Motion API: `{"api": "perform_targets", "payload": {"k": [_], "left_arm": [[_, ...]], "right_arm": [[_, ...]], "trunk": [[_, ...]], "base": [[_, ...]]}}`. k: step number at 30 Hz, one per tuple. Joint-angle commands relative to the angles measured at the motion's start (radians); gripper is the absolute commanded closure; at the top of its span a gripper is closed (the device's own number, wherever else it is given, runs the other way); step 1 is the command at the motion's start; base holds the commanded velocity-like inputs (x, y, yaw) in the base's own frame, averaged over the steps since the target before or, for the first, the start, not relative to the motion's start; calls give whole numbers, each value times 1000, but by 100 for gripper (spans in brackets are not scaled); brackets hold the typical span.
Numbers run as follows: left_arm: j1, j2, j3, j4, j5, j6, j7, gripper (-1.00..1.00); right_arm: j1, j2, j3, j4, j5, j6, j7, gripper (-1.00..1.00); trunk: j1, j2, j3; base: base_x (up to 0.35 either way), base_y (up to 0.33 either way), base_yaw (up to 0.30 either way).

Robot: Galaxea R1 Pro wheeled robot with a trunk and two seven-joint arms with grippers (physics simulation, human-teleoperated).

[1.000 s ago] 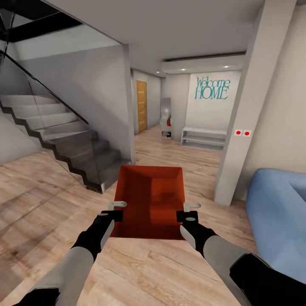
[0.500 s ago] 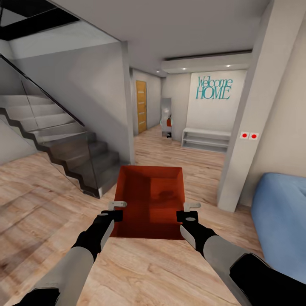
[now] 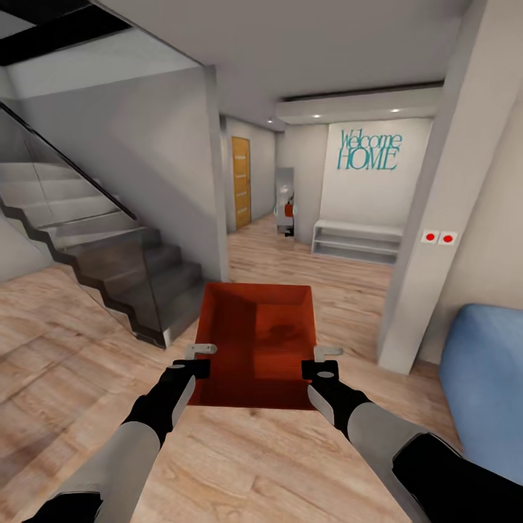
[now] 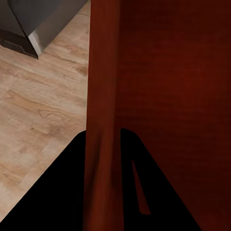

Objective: Move the two storage containers from the living room to the garage. In the garage, place one container on the floor and stack the other container on top of it (either order is fine).

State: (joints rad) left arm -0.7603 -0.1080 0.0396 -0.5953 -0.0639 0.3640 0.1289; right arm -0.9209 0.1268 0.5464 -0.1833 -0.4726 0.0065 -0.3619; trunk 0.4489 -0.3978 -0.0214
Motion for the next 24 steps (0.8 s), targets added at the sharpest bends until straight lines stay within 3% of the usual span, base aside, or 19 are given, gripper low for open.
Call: {"api": "perform_targets", "payload": {"k": [1, 8, 17, 24], "left_arm": [[-1, -7, 14, 0, -2, 6, -3, 100], [-1, -7, 14, 0, -2, 5, -3, 100], [-1, -7, 14, 0, -2, 4, -3, 100], [-1, -7, 14, 0, -2, 4, -3, 100]], "right_arm": [[-1, 2, -13, -23, 14, -3, 0, 100], [-1, 1, -13, -23, 15, -3, 0, 100], [-1, 2, -13, -23, 16, -3, 0, 100], [-1, 2, -13, -23, 17, -3, 0, 100]], "trunk": [[1, -2, -2], [1, -2, -2], [1, -2, -2], [1, -2, -2]], "base": [[322, 0, 0], [322, 0, -14], [322, 0, -197], [322, 0, -19]]}}
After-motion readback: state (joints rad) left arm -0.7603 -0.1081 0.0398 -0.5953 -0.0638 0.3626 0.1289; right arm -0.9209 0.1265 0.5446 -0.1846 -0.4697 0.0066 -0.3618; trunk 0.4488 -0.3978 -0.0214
